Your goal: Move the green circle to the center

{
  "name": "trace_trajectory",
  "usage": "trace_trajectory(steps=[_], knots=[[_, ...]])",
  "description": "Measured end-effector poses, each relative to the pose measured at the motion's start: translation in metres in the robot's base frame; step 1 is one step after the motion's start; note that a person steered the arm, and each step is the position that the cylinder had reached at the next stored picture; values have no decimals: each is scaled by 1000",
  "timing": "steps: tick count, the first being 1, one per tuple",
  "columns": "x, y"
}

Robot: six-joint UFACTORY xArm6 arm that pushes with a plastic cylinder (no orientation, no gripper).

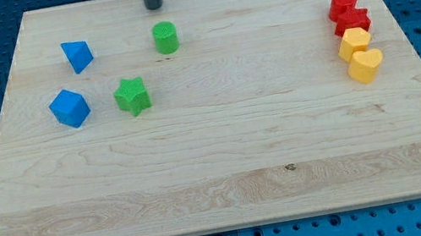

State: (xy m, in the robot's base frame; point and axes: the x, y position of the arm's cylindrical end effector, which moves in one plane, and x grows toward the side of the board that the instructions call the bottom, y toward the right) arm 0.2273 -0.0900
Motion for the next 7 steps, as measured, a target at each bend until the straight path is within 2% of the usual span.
trace_trajectory(steps=[1, 2, 5, 7], knots=[[0, -27], [4, -30], [92, -12], [113, 8]])
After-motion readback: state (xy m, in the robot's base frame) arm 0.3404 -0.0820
